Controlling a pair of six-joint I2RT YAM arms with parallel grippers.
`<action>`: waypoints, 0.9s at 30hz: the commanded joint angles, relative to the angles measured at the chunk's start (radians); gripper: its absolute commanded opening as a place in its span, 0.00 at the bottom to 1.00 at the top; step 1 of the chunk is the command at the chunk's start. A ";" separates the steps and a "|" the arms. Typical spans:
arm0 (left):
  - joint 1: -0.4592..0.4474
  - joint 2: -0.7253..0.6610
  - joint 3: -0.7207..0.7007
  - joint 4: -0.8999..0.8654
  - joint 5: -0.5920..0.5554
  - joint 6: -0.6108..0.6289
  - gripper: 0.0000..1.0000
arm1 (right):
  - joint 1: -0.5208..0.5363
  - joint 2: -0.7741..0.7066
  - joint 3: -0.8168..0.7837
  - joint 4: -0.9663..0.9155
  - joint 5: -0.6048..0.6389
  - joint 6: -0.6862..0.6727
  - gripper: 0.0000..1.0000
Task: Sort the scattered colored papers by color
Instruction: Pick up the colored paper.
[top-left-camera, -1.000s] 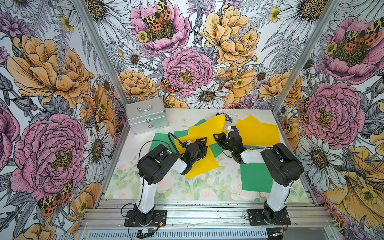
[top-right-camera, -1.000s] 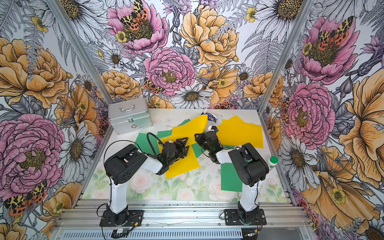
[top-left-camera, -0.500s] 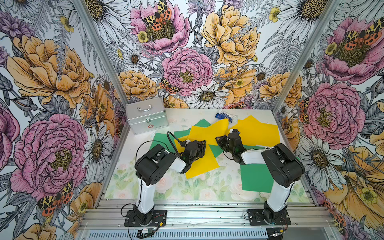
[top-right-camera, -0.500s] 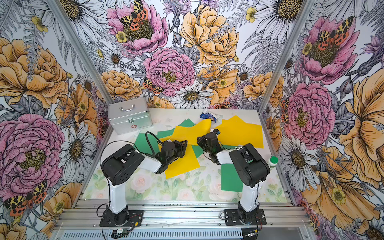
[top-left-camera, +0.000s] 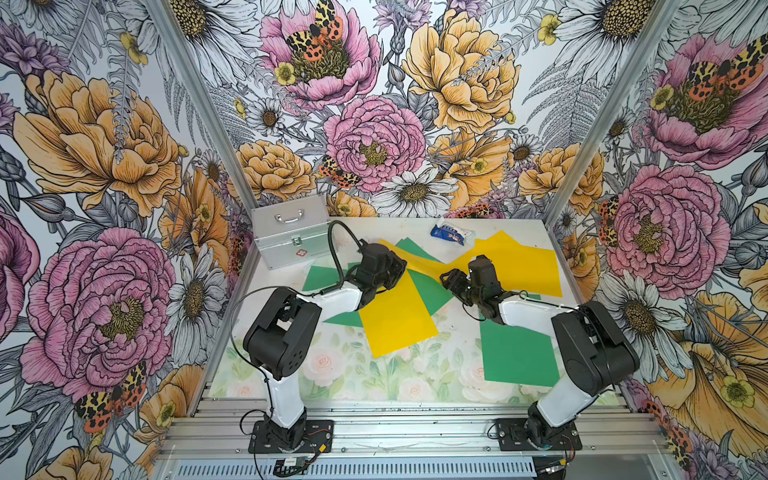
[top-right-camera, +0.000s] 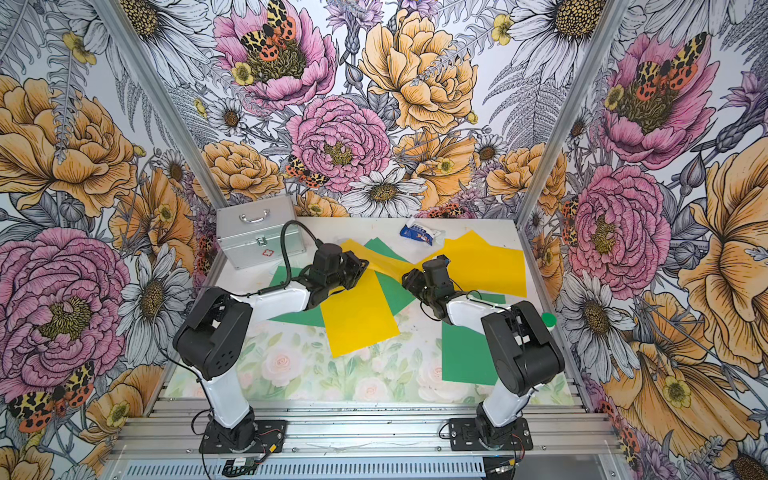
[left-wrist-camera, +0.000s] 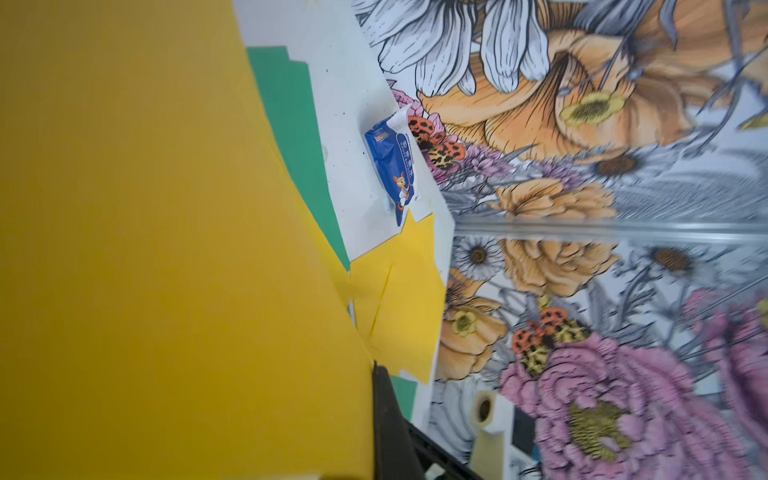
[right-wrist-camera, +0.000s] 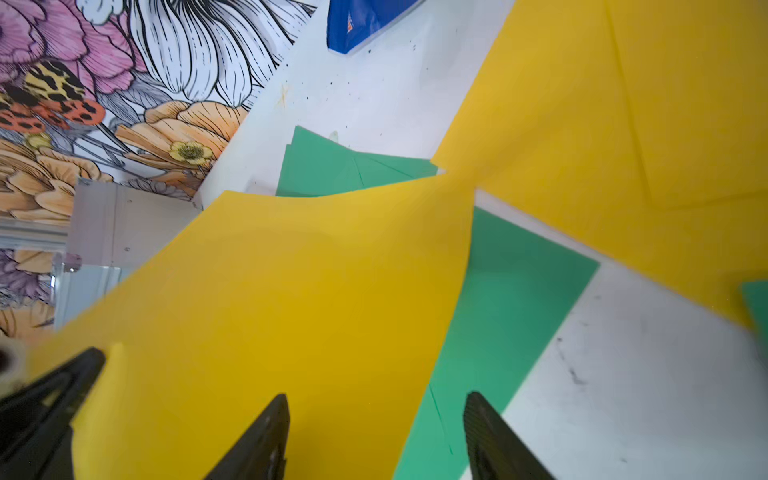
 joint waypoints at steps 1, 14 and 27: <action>-0.031 -0.033 0.173 -0.514 -0.003 0.471 0.00 | -0.022 -0.063 0.066 -0.146 -0.097 -0.167 0.69; -0.229 0.033 0.525 -1.042 -0.818 0.888 0.00 | -0.011 -0.121 -0.100 0.299 -0.185 -0.342 0.97; -0.416 -0.133 0.611 -1.038 -0.891 1.148 0.00 | 0.043 0.069 -0.255 1.109 -0.306 -0.367 0.97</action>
